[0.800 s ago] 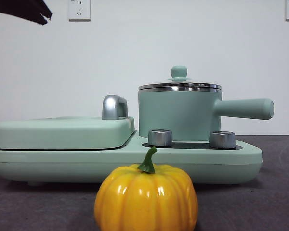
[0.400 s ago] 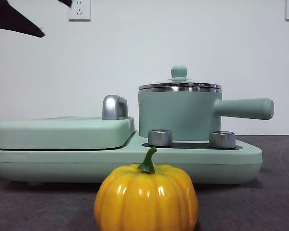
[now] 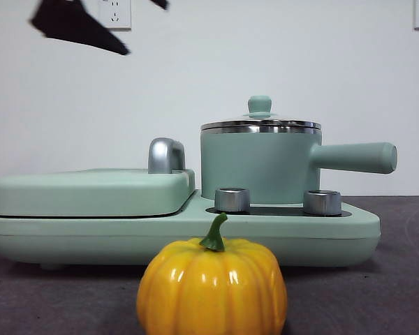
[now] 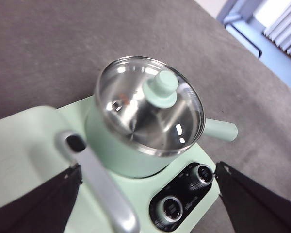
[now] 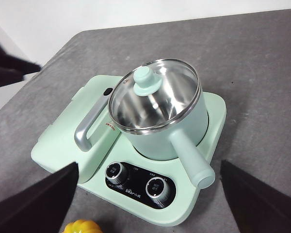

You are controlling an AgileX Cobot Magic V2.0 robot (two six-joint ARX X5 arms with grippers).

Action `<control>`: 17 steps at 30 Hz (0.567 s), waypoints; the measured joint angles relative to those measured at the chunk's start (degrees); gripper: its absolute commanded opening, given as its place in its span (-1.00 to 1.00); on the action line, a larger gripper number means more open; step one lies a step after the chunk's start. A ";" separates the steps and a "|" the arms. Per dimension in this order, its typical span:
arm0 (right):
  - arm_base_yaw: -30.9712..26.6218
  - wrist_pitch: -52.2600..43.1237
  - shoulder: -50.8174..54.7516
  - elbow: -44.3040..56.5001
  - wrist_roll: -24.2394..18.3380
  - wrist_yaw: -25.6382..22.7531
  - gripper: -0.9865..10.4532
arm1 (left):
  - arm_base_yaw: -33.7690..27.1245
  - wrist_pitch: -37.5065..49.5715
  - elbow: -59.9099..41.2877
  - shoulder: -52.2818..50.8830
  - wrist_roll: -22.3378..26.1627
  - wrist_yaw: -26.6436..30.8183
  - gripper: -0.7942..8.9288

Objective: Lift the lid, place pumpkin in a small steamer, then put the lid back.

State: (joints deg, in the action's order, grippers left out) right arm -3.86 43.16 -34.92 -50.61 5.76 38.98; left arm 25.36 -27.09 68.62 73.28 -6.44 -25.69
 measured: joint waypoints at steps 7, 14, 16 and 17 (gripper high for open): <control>0.00 0.00 0.00 0.00 0.00 0.02 -0.01 | 4.33 -9.77 17.88 14.78 4.13 3.15 0.06; 0.00 0.00 0.00 0.02 0.00 0.02 -0.01 | 8.02 -19.10 33.20 28.11 8.44 9.20 0.06; 0.00 0.00 0.00 0.02 0.00 0.02 -0.01 | 8.72 -21.18 36.94 31.56 8.98 9.35 0.05; 0.00 0.00 0.00 0.00 0.00 0.02 -0.01 | 9.11 -22.05 38.97 33.35 9.22 9.44 0.04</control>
State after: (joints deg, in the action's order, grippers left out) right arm -3.86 43.16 -34.92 -50.61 5.76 39.00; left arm 34.48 -49.15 107.59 106.63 2.79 -16.25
